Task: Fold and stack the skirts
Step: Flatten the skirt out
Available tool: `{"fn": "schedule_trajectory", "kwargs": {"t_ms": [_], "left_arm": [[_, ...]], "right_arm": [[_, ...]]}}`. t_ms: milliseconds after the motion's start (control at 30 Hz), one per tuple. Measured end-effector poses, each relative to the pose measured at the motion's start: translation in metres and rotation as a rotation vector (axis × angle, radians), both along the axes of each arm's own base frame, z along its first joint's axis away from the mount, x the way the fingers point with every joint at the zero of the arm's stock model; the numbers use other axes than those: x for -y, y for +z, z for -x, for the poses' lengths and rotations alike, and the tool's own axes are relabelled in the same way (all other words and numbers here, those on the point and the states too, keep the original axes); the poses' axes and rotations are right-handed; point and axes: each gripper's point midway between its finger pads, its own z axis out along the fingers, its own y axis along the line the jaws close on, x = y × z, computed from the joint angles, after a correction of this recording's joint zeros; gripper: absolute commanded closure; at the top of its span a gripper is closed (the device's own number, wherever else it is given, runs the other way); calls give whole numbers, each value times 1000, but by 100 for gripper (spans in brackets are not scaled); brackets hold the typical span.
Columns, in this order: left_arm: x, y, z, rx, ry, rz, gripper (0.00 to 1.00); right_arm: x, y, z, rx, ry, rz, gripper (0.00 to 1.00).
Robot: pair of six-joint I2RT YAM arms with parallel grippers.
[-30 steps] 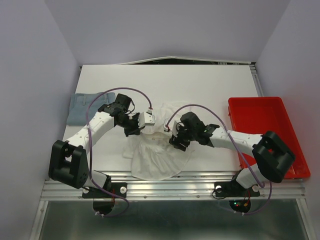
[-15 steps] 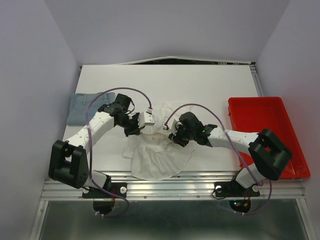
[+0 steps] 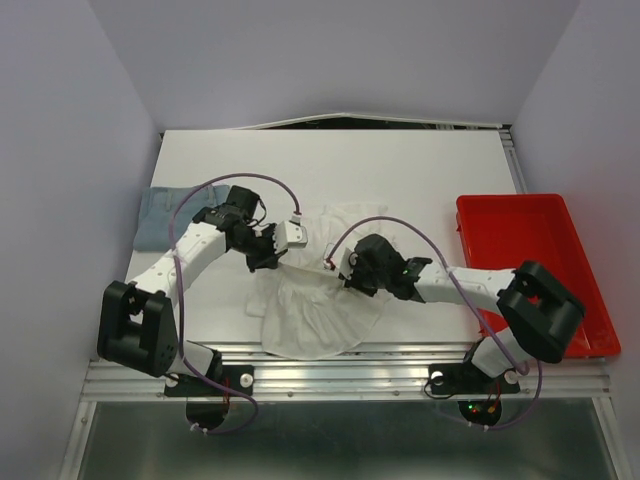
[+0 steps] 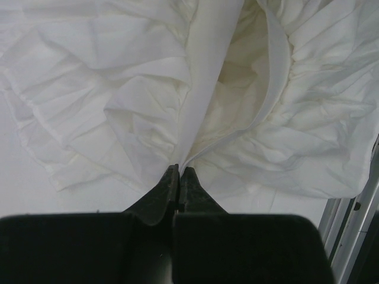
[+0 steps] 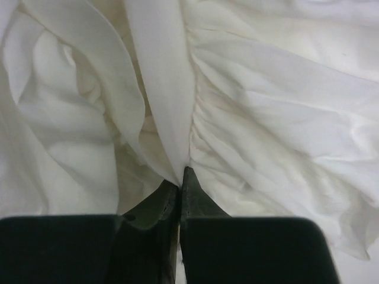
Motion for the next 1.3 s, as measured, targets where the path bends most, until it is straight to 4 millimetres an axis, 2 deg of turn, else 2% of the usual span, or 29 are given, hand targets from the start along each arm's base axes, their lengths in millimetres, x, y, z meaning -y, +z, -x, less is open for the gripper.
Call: {"fn": "schedule_trajectory", "kwargs": {"t_ms": [67,133,167,233,267,333,367,433,467,533,567,600,633,700,800,833,900,967,1000,1067,1133,1167,1233,1300], "left_arm": [[-4,4,-4,2,22,0,100],[-7,16,-14,21,49,8,100],[-8,29,-25,59,66,21,100],[-6,61,-46,161,89,44,100],[-5,84,-58,237,103,61,100],[-3,127,-74,368,130,102,100],[-1,158,-84,456,154,138,100],[0,203,-94,577,187,196,100],[1,232,-98,650,211,240,100],[1,273,-95,759,227,309,100],[0,282,-89,782,223,324,100],[1,286,-83,795,215,330,100],[3,288,-74,807,194,337,100],[7,266,-54,779,139,322,100],[6,199,-22,649,70,259,100],[7,177,-12,599,49,238,100],[10,124,13,449,-3,187,100],[14,99,25,349,-14,165,100],[16,95,24,330,-12,163,100],[18,91,11,304,52,152,100],[20,93,-15,295,143,141,100],[21,95,-32,295,189,135,100],[23,111,-72,317,290,139,100],[22,140,-129,379,397,166,100]], "right_arm": [[6,7,-9,45,-29,13,99],[17,23,-24,97,-67,14,99],[21,32,-31,115,-81,11,99],[28,68,-60,185,-129,-5,99],[30,86,-72,215,-147,-16,99],[37,135,-105,303,-197,-49,99],[41,173,-124,358,-226,-69,99],[43,236,-147,455,-261,-121,99],[43,262,-154,497,-272,-149,99],[42,310,-159,571,-269,-202,99],[41,329,-156,592,-254,-221,99],[41,338,-153,603,-244,-231,99],[41,338,-146,594,-210,-222,99],[43,317,-134,551,-162,-175,99],[49,243,-100,401,-70,-47,99],[53,203,-81,311,-21,14,99],[62,153,-54,179,27,97,99],[69,129,-40,103,41,143,99],[70,125,-39,90,38,150,99],[68,129,-48,109,13,152,99],[63,141,-71,136,-41,140,99],[61,150,-94,159,-88,126,99],[57,175,-147,218,-192,83,99],[61,203,-209,294,-302,30,99]]}}
